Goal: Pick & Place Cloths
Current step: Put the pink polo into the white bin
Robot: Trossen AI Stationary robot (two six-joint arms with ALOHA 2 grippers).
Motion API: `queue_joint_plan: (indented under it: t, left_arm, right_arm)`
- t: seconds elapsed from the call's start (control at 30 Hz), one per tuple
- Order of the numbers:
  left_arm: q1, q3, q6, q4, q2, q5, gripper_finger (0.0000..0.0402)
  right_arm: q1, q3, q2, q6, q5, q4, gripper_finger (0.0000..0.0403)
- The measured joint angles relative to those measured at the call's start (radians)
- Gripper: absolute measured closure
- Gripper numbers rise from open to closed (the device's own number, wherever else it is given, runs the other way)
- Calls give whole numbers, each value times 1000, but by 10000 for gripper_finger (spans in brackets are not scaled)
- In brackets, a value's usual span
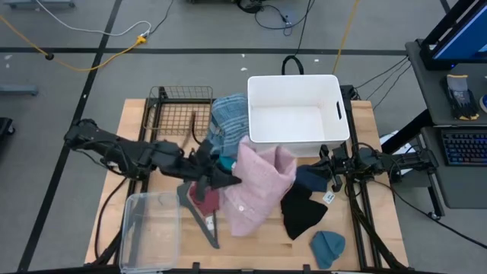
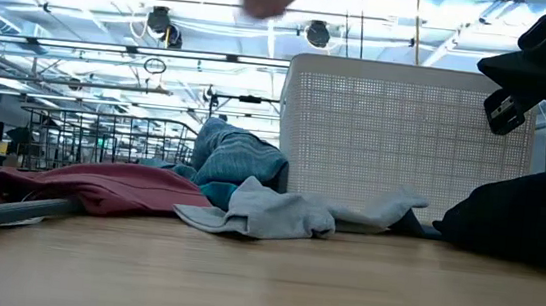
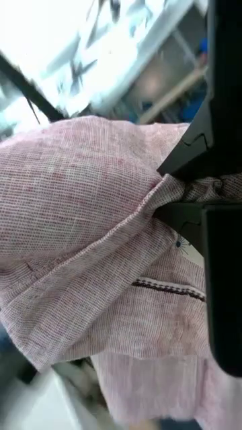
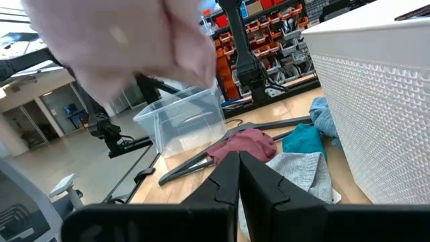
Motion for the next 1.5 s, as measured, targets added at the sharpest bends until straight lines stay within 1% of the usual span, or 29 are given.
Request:
queue_joint_plan:
  t: [0.13,0.27,0.5,0.57,0.63,1.0,1.07,1.13,1.2,1.27,1.37,1.4,1.5]
  left_arm:
    - [9,0,199,178,1,113,383]
    - [9,1,400,301,1,226,383]
    - [9,1,604,514,17,413,383]
    - [9,1,633,565,26,461,383]
    - [8,1,635,602,35,479,383]
    - [9,1,612,612,38,475,383]
    - [8,1,601,612,38,453,383]
    - [8,1,577,609,38,389,383]
    - [11,1,550,578,37,290,383]
    - [18,1,510,527,37,167,383]
    - [34,1,382,460,38,-43,383]
    - [42,1,339,442,38,-94,383]
    - [70,1,259,401,38,-200,383]
  right_arm:
    - [0,0,0,0,1,0,399]
    - [0,0,0,0,2,0,399]
    - [0,0,0,0,2,0,399]
    - [0,0,0,0,2,0,399]
    - [0,0,0,0,2,0,399]
    - [0,0,0,-4,2,-1,399]
    - [0,0,0,-4,2,-1,399]
    - [0,0,0,-4,3,-1,399]
    - [0,0,0,-3,3,-1,399]
    - [0,0,0,-2,3,-1,399]
    - [0,0,0,0,3,-1,399]
    - [0,0,0,0,3,-1,399]
    - [0,0,0,0,3,0,399]
